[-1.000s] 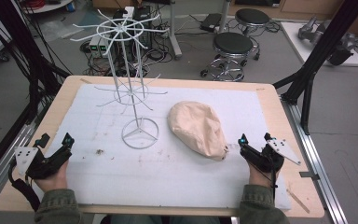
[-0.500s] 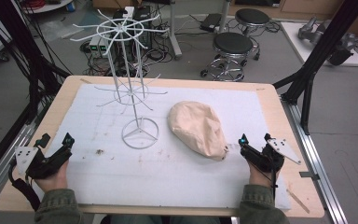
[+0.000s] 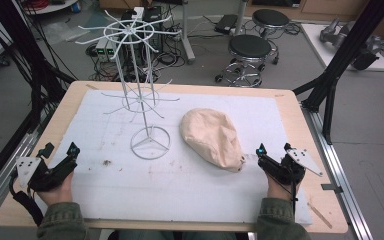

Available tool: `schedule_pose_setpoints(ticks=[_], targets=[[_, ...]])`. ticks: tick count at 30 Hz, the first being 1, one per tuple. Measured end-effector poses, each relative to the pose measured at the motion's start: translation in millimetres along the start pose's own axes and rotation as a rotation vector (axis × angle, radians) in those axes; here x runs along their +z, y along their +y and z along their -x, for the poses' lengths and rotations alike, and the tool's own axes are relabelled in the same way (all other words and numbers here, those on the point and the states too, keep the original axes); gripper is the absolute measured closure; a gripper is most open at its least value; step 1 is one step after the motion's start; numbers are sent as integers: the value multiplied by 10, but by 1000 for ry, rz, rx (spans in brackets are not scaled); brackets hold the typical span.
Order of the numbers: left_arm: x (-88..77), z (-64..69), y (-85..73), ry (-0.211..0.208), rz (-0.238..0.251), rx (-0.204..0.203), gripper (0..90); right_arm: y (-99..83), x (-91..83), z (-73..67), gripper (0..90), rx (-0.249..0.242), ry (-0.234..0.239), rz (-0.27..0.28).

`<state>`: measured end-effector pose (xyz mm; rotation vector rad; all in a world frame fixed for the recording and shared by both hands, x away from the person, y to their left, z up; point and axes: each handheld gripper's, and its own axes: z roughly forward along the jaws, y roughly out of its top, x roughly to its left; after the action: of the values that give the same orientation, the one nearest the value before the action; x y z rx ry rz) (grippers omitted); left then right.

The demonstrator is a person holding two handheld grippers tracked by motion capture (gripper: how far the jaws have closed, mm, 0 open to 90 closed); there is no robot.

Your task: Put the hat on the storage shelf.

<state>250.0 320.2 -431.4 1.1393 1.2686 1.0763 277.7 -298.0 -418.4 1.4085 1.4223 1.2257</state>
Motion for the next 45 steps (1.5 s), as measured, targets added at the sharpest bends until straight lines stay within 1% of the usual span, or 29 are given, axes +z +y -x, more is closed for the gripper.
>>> schedule_pose_setpoints(ticks=[2, 4, 5, 10, 12, 14, 19, 22, 24, 25, 27, 31, 35, 40, 42, 45], targets=[[0, 1, 1, 0, 1, 0, 247, 3, -6, -10, 119, -1, -4, 4], [2, 3, 3, -3, 1, -5, 247, 6, -7, -12, 119, -13, -7, 15], [6, 3, 3, -12, 1, -13, 247, 8, -11, -12, 119, -22, -7, 19], [27, 2, -5, -21, -8, -13, 247, 22, -16, -33, 119, -54, -3, 29], [30, 2, -5, -21, -8, -11, 247, 39, -22, -41, 119, -67, -9, 52], [32, 2, -5, -20, -8, -12, 247, 64, -28, -43, 119, -66, -11, 69], [43, 1, -10, -26, -18, -5, 246, 135, -25, -30, 119, -47, -7, 71], [49, 8, -12, -26, -18, -2, 246, 213, 4, -24, 119, -55, 15, 54], [46, 10, -11, -32, -19, 0, 246, 230, 10, -31, 120, -56, 17, 50], [44, 13, -10, -32, -20, 4, 246, 272, 32, -41, 120, -65, 37, 42], [46, 15, -10, -32, -21, 4, 246, 326, 58, -56, 120, -77, 58, 29], [50, 15, -13, -34, -22, 3, 246, 464, 103, -110, 120, -105, 79, 24], [55, 24, -20, -38, -26, 2, 246, 592, 149, -172, 120, -110, 88, 30], [58, 26, -19, -39, -25, 4, 246, 687, 231, -240, 121, -110, 111, 33], [59, 23, -21, -40, -26, 4, 246, 716, 278, -264, 121, -102, 123, 27], [56, 19, -20, -38, -26, 3, 246, 750, 375, -297, 121, -106, 140, 17]])
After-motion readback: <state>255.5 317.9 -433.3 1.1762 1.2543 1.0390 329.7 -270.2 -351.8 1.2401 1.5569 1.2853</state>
